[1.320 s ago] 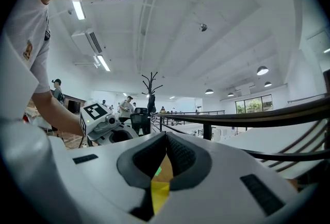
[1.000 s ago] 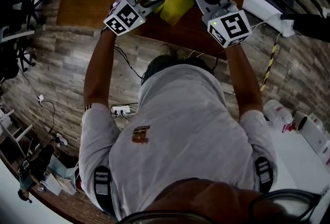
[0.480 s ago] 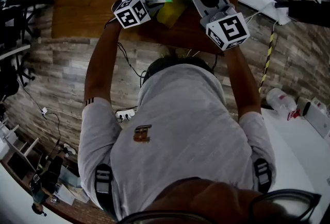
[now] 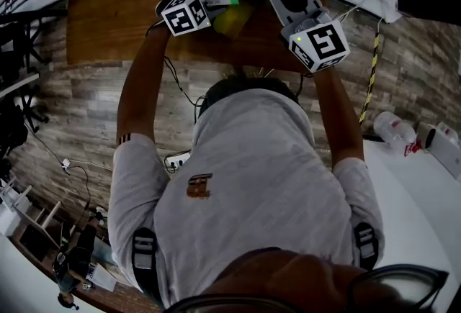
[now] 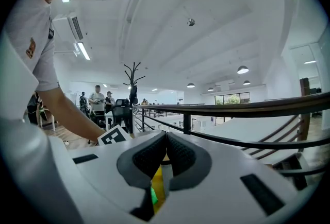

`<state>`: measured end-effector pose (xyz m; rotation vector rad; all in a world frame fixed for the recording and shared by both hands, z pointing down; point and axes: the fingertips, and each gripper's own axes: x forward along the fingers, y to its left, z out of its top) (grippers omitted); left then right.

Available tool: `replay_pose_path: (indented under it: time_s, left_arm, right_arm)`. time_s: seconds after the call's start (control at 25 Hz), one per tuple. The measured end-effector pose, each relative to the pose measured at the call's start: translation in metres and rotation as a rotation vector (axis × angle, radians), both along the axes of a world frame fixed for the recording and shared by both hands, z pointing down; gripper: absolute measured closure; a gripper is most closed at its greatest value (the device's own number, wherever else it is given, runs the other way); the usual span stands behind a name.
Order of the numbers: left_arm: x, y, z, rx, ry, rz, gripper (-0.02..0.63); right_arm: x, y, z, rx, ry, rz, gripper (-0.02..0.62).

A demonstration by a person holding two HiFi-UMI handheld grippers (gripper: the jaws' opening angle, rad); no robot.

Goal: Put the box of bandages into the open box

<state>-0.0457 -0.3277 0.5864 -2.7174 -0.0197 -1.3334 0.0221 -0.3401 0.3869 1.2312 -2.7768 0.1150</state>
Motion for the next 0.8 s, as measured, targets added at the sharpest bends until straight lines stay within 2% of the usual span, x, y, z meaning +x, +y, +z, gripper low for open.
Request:
replay_pose_path:
  time_s: [0.36, 0.56, 0.8]
  left_arm:
    - [-0.001, 0.0, 0.011, -0.025, -0.037, 0.023, 0.5]
    - [-0.001, 0.0, 0.012, -0.03, -0.026, 0.011, 0.499]
    - [-0.003, 0.0, 0.011, -0.024, -0.018, -0.003, 0.433]
  right_arm:
    - [0.004, -0.004, 0.002, -0.006, 0.0, 0.017, 0.563]
    - [0.004, -0.004, 0.003, -0.012, 0.0, 0.017, 0.563]
    - [0.002, -0.004, 0.004, -0.012, -0.002, 0.012, 0.563]
